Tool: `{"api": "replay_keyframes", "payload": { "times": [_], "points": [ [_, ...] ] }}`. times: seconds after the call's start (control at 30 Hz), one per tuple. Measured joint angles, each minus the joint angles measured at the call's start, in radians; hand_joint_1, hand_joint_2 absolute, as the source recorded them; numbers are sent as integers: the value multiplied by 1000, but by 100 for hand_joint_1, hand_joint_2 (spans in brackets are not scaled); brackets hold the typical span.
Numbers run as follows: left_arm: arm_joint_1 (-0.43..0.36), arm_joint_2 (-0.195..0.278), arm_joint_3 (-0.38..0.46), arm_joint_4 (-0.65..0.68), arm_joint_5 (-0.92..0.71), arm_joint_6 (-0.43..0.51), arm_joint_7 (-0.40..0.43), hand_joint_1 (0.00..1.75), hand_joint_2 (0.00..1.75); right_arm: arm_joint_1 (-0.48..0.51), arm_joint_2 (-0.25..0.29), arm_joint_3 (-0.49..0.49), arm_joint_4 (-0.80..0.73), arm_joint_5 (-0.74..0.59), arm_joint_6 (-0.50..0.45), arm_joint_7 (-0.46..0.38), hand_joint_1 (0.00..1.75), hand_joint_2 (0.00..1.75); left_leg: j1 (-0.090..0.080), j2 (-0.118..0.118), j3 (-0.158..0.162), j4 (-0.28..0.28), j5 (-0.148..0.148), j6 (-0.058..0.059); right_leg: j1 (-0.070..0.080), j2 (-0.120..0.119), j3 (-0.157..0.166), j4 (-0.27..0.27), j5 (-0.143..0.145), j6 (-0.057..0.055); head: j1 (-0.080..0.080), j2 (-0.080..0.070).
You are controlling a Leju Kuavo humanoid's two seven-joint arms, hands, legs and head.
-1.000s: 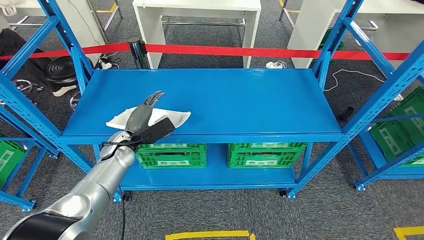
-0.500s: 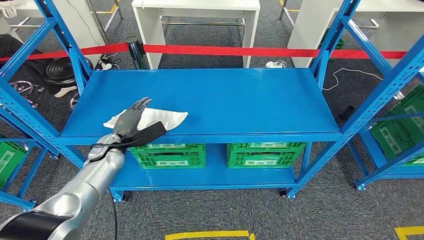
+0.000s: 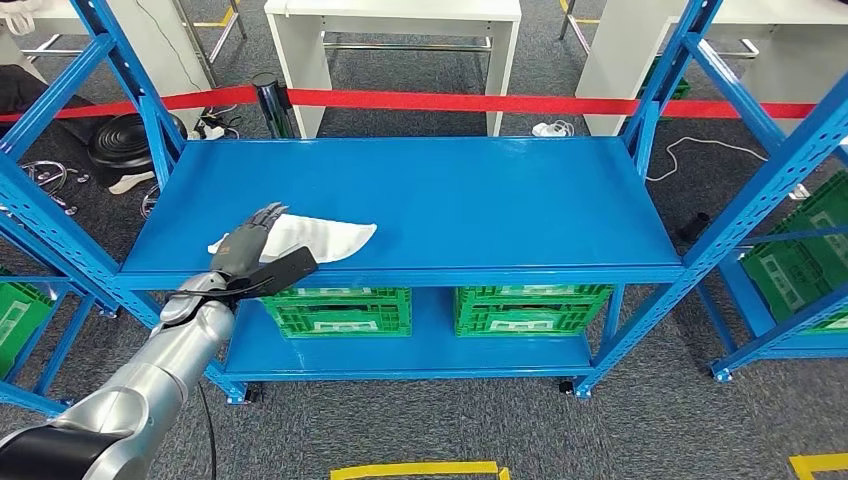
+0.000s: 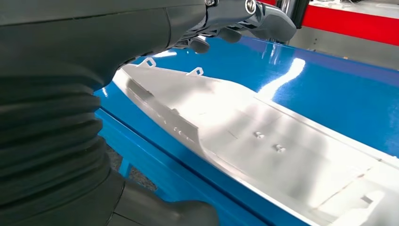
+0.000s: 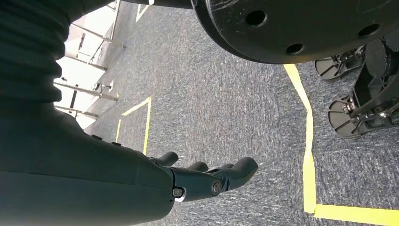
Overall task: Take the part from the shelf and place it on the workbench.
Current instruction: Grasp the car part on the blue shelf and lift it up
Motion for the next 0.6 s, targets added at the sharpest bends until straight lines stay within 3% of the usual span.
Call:
{"api": "replay_keyframes", "payload": {
  "times": [0.1, 0.3, 0.33, 0.43, 0.47, 0.6],
  "points": [
    [0, 2, 0, 2, -4, -6, 5, 0, 175, 0, 0, 0, 0, -1, 0, 0, 0, 0, 0, 0, 0, 0, 0, 0, 0, 0, 0, 0, 0, 0, 0, 0],
    [-5, 12, -23, 11, -59, -60, 99, 0, 175, 0, 0, 0, 0, -7, -2, 4, 0, 0, 0, 0, 0, 0, 0, 0, 0, 0, 0, 0, 0, 0, 0, 0],
    [-6, 13, -26, 12, -66, -62, 112, 10, 175, 0, 0, 0, 0, -8, -2, 5, 0, 0, 0, 0, 0, 0, 0, 0, 0, 0, 0, 0, 0, 0, 0, 0],
    [-9, 20, -33, 16, -88, -57, 140, 141, 175, 0, 0, 0, 0, -7, -4, 9, 0, 0, 0, 0, 1, 0, 0, 0, 0, 0, 0, 0, 0, 0, 0, 0],
    [-9, 23, -35, 16, -95, -55, 145, 175, 175, 0, 0, 0, 0, -6, -4, 9, 0, 0, 0, 0, 1, 0, 0, 0, 0, 0, 0, 0, 0, 0, 0, 0],
    [-11, 36, -45, 20, -122, -54, 156, 175, 175, 0, 0, 0, 0, -5, -4, 7, 0, 0, 0, 0, 1, 0, 0, 0, 0, 0, 0, 0, 0, 0, 0, 0]
  ]
}}
